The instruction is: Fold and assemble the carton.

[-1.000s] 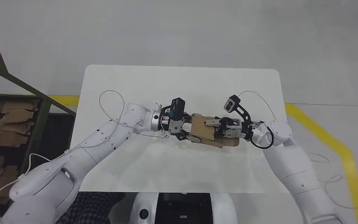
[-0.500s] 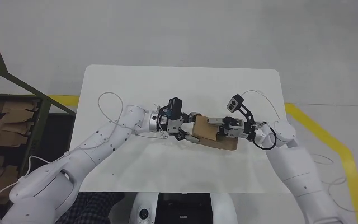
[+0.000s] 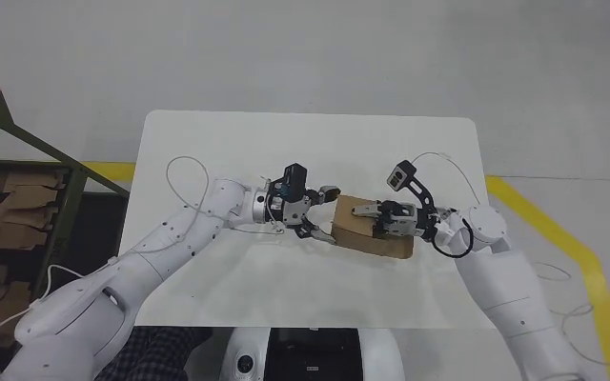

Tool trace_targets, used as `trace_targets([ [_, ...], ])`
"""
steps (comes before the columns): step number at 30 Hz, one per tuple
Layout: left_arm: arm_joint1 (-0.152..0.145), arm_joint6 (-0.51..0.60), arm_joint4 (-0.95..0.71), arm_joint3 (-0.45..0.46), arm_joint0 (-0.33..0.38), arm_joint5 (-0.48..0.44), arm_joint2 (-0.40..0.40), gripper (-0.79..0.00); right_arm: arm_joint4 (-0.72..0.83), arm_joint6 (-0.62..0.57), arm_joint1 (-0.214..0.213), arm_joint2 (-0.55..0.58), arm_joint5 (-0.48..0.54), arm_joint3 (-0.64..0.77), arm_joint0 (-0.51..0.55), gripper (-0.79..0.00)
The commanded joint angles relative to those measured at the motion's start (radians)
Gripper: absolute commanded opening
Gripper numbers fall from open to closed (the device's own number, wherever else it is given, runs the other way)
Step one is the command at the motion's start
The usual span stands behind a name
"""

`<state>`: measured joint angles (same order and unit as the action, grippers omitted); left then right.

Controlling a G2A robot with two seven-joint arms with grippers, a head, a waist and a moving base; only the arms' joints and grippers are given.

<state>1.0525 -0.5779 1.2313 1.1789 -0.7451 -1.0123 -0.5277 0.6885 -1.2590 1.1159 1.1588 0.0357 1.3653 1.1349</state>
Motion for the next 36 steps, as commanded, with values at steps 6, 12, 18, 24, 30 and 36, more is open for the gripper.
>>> trace_targets([
  [6, -0.006, -0.003, 0.006, 0.027, 0.002, 0.0, 0.001, 0.0, -0.018, 0.014, 0.005, -0.022, 0.008, -0.01, -0.018, -0.785],
  [12, -0.007, 0.009, 0.002, 0.041, 0.006, 0.0, 0.013, 0.0, -0.062, 0.05, 0.007, -0.038, 0.03, -0.012, -0.026, -0.785],
  [18, -0.005, 0.029, -0.027, 0.038, 0.016, 0.0, 0.026, 0.0, -0.124, 0.072, 0.008, -0.058, 0.053, 0.001, -0.027, -0.785],
  [24, -0.002, 0.066, -0.074, 0.025, 0.029, 0.0, 0.046, 0.0, -0.155, 0.081, 0.008, -0.067, 0.068, 0.016, -0.021, -0.785],
  [30, -0.002, 0.087, -0.104, 0.013, 0.037, 0.0, 0.057, 0.0, -0.148, 0.076, 0.006, -0.06, 0.076, 0.017, -0.017, -0.785],
  [36, -0.003, 0.105, -0.124, 0.011, 0.042, 0.0, 0.068, 0.0, -0.15, 0.06, 0.005, -0.062, 0.082, 0.022, -0.019, -0.785],
])
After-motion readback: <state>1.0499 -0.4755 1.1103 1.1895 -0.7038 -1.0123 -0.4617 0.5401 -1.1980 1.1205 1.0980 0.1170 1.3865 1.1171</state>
